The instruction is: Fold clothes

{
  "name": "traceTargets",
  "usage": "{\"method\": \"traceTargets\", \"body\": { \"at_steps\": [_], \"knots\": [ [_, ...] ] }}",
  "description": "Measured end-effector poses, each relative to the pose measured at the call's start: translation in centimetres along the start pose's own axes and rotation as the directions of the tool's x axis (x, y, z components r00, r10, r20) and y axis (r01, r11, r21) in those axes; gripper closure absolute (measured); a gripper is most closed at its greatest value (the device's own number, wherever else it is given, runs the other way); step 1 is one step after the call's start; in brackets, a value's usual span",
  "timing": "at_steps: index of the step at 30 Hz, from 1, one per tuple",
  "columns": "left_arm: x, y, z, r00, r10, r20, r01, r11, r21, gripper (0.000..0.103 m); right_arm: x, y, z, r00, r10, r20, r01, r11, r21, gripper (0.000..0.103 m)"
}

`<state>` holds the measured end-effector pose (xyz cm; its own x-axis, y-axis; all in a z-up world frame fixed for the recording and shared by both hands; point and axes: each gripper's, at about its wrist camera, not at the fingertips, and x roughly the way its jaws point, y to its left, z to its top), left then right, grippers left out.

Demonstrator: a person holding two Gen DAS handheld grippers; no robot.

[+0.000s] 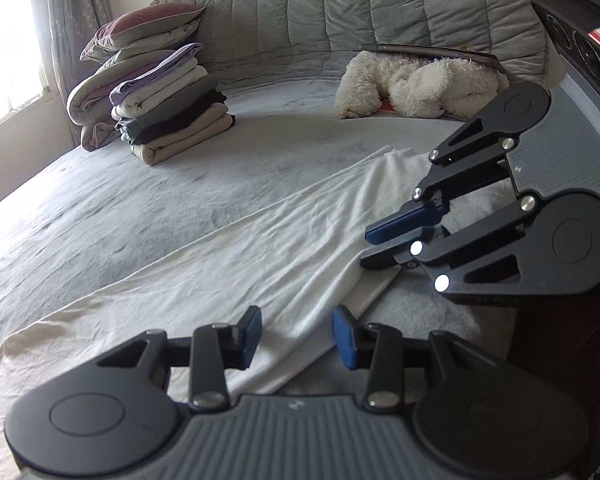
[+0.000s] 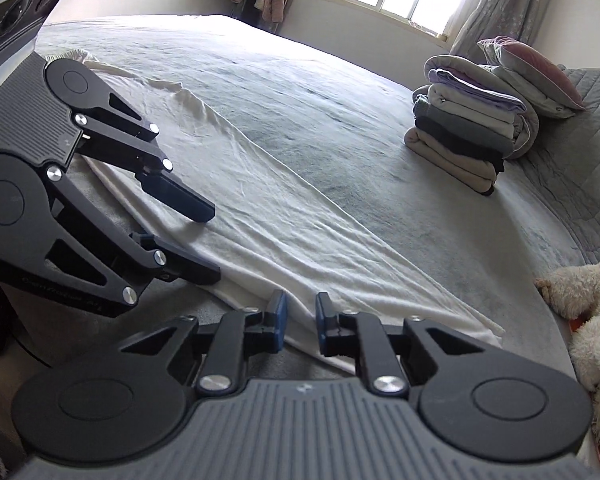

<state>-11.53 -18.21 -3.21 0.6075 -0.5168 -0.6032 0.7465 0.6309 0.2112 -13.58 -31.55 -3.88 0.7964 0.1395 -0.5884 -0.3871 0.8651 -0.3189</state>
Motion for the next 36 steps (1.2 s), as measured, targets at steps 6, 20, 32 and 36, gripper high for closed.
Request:
{"method": "traceTargets", "body": {
  "at_steps": [6, 20, 32, 36],
  "knots": [
    [0.0, -0.5, 0.1, 1.000, 0.030, 0.006, -0.030, 0.999, 0.028, 0.064, -0.9, -0.6, 0.4, 0.999, 0.005, 0.041, -0.006, 1.000, 0.022, 0.103],
    [-0.1, -0.5, 1.0, 0.997, 0.076, 0.003, -0.076, 0.997, -0.022, 0.102, -1.3, 0.4, 0.3, 0.997, -0.002, 0.074, 0.003, 1.000, -0.001, 0.059],
    [-0.6, -1.0, 0.2, 0.998, 0.057, 0.015, -0.057, 0.998, 0.004, 0.102, 0.7, -0.5, -0.9, 0.985, -0.174, 0.011, 0.174, 0.984, -0.040, 0.090],
    [-0.4, -1.3, -0.2, 0.999, 0.053, 0.013, -0.053, 0.999, 0.006, 0.102, 0.7, -1.7, -1.4, 0.969, -0.243, -0.044, 0.240, 0.969, -0.061, 0.097]
  ]
}}
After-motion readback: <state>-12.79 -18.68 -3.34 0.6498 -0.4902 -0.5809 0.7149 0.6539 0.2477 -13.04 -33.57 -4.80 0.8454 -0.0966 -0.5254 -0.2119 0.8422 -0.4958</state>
